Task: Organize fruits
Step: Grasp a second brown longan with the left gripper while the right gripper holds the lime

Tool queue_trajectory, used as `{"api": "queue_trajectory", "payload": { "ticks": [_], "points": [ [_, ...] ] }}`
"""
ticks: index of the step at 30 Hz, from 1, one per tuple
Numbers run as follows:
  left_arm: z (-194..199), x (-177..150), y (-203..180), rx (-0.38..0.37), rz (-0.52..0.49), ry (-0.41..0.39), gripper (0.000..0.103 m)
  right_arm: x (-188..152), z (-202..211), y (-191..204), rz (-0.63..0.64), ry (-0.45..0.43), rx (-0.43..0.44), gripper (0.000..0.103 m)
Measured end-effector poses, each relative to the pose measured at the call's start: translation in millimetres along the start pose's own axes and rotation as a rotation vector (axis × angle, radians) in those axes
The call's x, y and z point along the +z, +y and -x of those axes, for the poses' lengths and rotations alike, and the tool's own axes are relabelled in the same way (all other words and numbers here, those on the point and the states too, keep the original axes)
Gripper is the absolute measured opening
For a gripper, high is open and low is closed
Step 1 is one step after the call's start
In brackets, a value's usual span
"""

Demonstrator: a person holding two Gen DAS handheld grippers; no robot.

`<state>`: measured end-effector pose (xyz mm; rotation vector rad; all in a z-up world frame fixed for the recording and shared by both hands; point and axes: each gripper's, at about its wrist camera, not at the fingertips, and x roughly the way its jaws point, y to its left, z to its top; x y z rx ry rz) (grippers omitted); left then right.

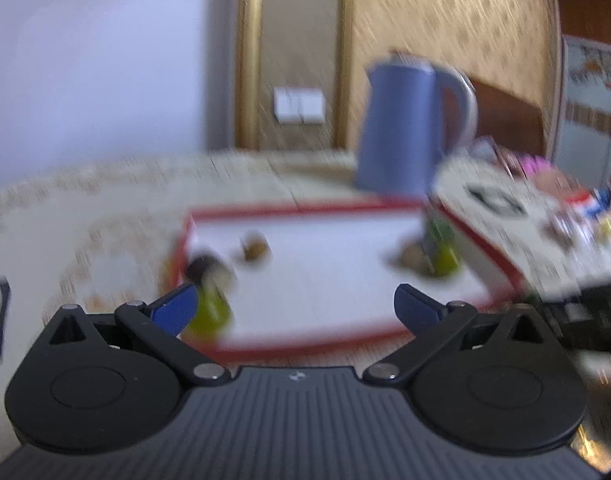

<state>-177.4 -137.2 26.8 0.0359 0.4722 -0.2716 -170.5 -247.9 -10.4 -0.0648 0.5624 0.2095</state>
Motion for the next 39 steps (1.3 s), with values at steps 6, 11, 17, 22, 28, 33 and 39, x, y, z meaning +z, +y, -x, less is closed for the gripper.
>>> {"api": "queue_trajectory", "payload": {
  "ticks": [6, 11, 17, 22, 28, 33, 39],
  "points": [
    [6.4, -23.6, -19.6, -0.041, -0.033, 0.112, 0.103, 0.1, 0.1, -0.4, -0.001, 0.0, 0.001, 0.029],
    [10.6, -26.1, -29.5, -0.012, -0.075, 0.123, 0.103, 0.2, 0.2, -0.7, -0.005, 0.0, 0.004, 0.029],
    [17.0, -31.9, -29.2, -0.012, -0.107, 0.167, 0.103, 0.0, 0.1, -0.8, -0.006, 0.0, 0.006, 0.029],
    [11.0, -39.4, -23.6, 0.012, -0.112, 0.209, 0.103, 0.1, -0.1, -0.8, -0.006, 0.001, 0.005, 0.029],
    [4.5, -38.0, -29.9, -0.006, -0.137, 0.193, 0.091, 0.2, 0.0, -0.9, -0.007, 0.001, 0.006, 0.029],
    [0.2, -35.9, -34.3, -0.02, -0.137, 0.189, 0.089, 0.2, 0.1, -0.9, -0.006, 0.001, 0.005, 0.029],
    [-3.3, -35.6, -40.1, -0.056, -0.135, 0.182, 0.075, 0.2, -0.1, -1.0, -0.007, 0.001, 0.005, 0.029]
  ]
}}
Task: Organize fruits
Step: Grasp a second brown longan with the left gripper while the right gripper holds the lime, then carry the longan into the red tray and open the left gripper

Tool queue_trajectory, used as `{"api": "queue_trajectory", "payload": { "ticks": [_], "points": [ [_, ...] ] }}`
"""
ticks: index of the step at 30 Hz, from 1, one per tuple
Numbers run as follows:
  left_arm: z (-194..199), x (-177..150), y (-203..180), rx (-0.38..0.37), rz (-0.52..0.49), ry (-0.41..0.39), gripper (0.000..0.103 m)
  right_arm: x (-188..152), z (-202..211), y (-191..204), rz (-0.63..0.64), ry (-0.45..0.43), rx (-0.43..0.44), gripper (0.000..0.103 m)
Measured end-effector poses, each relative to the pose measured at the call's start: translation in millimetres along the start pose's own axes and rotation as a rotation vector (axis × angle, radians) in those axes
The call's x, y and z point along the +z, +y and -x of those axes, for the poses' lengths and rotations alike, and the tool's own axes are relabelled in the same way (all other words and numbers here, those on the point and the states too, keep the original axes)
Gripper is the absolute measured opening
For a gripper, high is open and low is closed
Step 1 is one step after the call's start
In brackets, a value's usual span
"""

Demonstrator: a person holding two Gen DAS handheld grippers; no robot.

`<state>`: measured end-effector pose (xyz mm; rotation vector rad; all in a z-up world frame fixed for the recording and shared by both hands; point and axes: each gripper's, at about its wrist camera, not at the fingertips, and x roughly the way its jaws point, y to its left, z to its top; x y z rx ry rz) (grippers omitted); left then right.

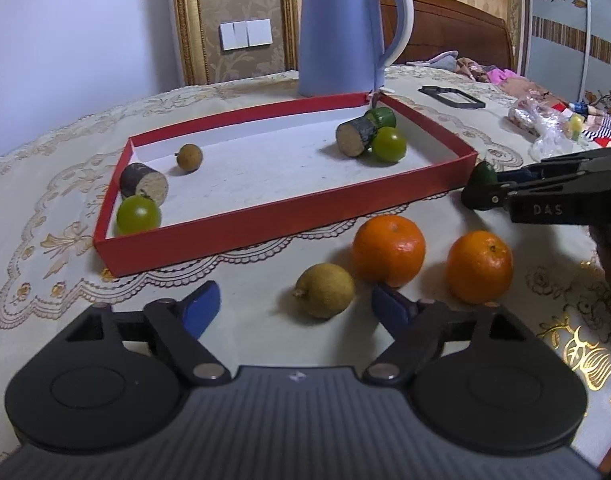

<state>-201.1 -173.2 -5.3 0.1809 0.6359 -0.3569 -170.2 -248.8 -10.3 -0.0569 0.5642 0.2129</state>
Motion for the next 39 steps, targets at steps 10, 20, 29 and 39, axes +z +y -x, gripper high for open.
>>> {"api": "queue_trajectory", "payload": {
  "ticks": [10, 20, 29, 39],
  "points": [
    [-0.1, 2.2, -2.7, -0.042, 0.021, -0.001, 0.046, 0.0, 0.0, 0.0, 0.0, 0.0, 0.0, 0.029],
    [1.1, 4.2, 0.2, -0.063, 0.06, -0.003, 0.027, -0.1, -0.1, -0.2, 0.0, 0.0, 0.0, 0.029],
    [4.1, 7.6, 10.1, -0.024, 0.094, 0.016, 0.027, -0.2, -0.2, -0.3, 0.0, 0.0, 0.0, 0.029],
    [16.7, 16.1, 14.3, 0.013, 0.083, -0.015, 0.027, -0.3, -0.3, -0.2, 0.001, 0.0, 0.0, 0.029]
  ]
}}
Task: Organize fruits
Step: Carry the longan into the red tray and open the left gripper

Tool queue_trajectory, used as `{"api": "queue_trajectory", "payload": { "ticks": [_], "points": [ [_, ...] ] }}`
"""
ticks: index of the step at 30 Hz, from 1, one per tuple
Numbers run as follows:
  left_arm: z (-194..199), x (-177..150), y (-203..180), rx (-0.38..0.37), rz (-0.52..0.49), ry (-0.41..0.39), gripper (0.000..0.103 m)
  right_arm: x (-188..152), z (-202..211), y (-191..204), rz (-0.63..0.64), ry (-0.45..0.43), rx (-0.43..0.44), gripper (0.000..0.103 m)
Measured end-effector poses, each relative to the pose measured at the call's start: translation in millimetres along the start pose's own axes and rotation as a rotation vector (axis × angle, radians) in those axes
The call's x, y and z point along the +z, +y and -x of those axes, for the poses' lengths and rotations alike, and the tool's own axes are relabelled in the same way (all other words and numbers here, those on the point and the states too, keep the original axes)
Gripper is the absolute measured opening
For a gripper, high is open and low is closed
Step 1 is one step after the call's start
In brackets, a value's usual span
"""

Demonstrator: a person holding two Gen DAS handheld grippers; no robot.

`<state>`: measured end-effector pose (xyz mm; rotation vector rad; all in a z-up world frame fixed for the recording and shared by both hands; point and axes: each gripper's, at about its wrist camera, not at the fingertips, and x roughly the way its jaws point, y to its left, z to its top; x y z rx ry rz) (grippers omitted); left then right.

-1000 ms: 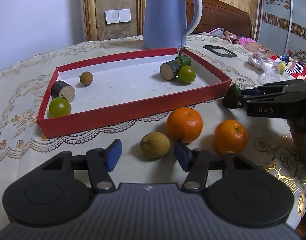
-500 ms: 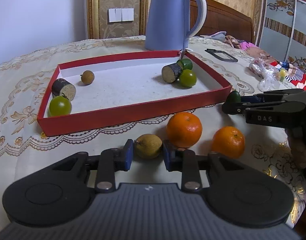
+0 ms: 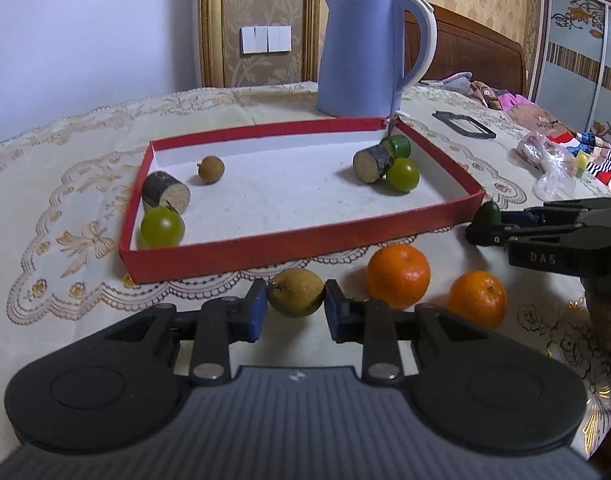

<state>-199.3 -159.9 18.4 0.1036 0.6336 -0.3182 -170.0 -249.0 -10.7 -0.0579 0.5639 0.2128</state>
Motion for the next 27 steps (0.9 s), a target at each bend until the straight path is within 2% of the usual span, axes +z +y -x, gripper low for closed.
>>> {"api": "queue_trajectory", "payload": {
  "ticks": [8, 14, 27],
  "points": [
    [-3.9, 19.1, -0.4, 0.025, -0.036, -0.032, 0.027, 0.1, -0.1, 0.1, -0.001, 0.0, 0.0, 0.029],
    [-24.0, 42.4, 11.9, 0.064, -0.029, -0.053, 0.027, 0.2, 0.0, 0.0, -0.001, 0.0, 0.0, 0.029],
    [-79.2, 67.1, 34.4, 0.105, 0.002, -0.015, 0.027, 0.4, 0.0, -0.3, -0.003, 0.001, 0.002, 0.029]
  ]
}}
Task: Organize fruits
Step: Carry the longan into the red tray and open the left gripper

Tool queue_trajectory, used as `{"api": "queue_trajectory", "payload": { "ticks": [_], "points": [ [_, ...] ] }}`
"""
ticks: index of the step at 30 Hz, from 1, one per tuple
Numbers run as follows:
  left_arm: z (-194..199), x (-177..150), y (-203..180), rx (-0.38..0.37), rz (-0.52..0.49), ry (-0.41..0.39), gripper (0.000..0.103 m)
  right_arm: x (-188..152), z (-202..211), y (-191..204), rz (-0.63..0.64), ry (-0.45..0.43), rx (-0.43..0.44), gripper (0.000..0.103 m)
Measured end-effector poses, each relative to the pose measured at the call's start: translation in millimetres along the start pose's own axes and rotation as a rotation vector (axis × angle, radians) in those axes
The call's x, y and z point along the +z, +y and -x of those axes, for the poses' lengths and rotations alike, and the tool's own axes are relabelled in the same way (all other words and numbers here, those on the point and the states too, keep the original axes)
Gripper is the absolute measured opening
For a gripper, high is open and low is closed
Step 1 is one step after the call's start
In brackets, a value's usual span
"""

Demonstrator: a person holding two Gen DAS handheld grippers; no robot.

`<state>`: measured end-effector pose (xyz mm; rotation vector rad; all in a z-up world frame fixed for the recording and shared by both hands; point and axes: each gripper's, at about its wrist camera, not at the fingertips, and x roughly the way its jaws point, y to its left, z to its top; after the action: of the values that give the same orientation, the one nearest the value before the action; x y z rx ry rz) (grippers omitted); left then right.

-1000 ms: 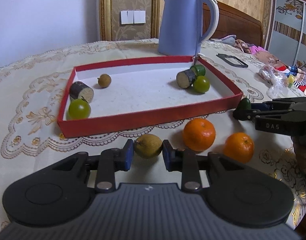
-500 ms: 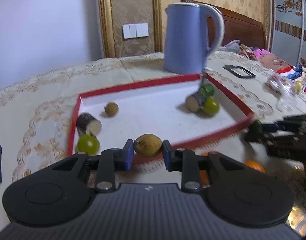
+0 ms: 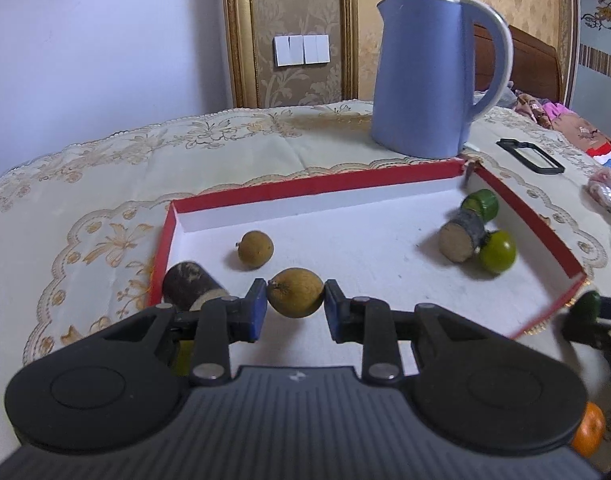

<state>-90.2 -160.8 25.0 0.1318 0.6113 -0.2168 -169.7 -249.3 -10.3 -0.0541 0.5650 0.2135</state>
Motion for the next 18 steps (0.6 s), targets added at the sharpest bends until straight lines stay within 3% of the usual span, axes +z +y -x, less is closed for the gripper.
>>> {"api": "queue_trajectory", "payload": {
  "ticks": [18],
  "points": [
    [-30.6, -0.4, 11.6, 0.016, 0.026, 0.029, 0.028, 0.1, 0.6, -0.1, -0.003, 0.0, 0.002, 0.029]
  ]
}}
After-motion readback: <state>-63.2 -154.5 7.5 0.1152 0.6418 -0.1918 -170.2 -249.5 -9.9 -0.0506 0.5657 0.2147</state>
